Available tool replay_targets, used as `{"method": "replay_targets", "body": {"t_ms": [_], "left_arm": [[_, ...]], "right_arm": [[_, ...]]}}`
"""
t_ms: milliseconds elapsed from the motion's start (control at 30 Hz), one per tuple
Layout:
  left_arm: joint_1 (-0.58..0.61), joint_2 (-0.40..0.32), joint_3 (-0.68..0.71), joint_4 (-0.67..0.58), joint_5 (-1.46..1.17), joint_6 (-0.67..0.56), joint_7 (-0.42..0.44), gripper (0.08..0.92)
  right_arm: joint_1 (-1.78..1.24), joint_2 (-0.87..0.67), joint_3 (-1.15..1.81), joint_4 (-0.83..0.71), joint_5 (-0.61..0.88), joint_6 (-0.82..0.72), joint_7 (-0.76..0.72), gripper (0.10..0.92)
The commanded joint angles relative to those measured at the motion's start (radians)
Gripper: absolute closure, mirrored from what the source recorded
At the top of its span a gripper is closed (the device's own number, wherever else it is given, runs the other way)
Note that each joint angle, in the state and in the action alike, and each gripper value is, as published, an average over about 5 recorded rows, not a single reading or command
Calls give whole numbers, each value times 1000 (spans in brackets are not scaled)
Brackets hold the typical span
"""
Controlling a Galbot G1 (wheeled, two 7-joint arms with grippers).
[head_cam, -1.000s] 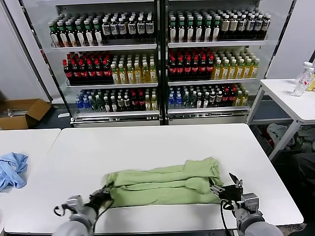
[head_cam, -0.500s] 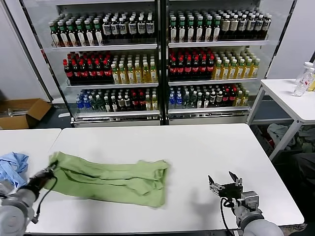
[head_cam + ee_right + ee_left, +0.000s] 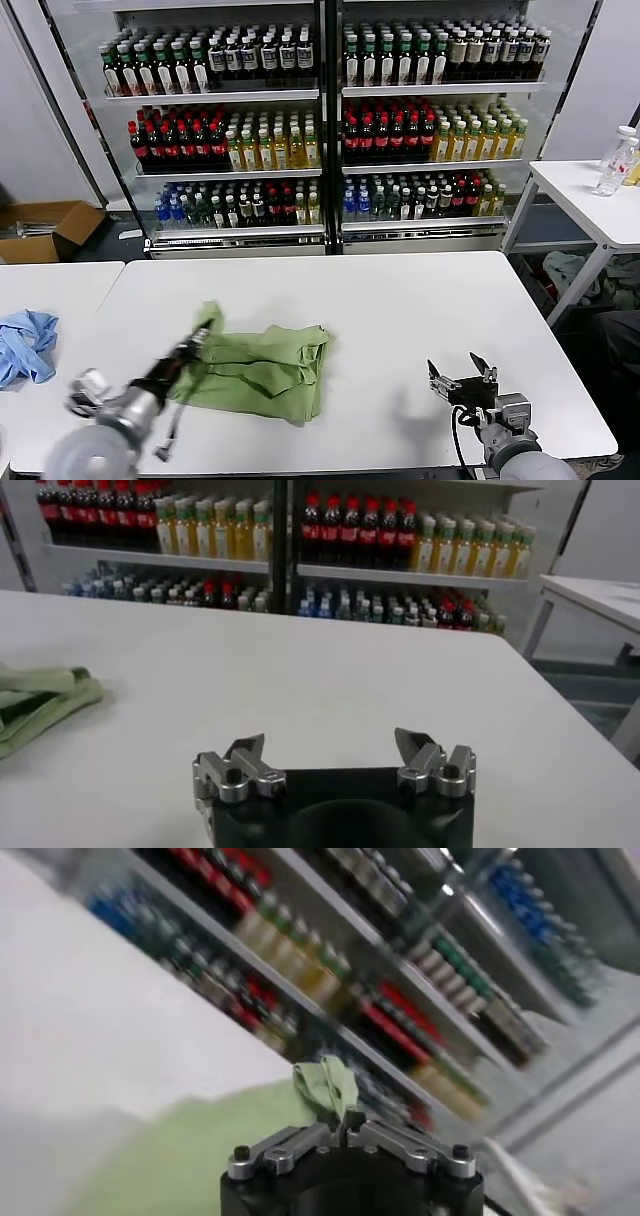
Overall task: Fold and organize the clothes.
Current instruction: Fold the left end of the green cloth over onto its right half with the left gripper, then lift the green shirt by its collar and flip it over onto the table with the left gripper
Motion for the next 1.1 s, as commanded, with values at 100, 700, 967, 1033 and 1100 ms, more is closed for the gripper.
{"method": "replay_targets", "body": {"t_ms": [100,700,967,1033,1100], "left_arm": [[-155,-137,412,192,472,-11,-15,910],[49,95,34,86,629,-99,53,449],[13,122,39,294,693,-114,55,230],[3,109,50,307,671,-105,57,193],[-6,98,60,318,647,-99,59,181]], "right_arm": [[-3,1,3,-7,2,3,-2,203],[22,10,-8,-32,0,8,-5,203],[22,20,-10,-34,-11,8,-4,203],[18,22,-7,-32,-13,8,-4,203],[13,23,-3,-29,-15,8,-4,203]]}}
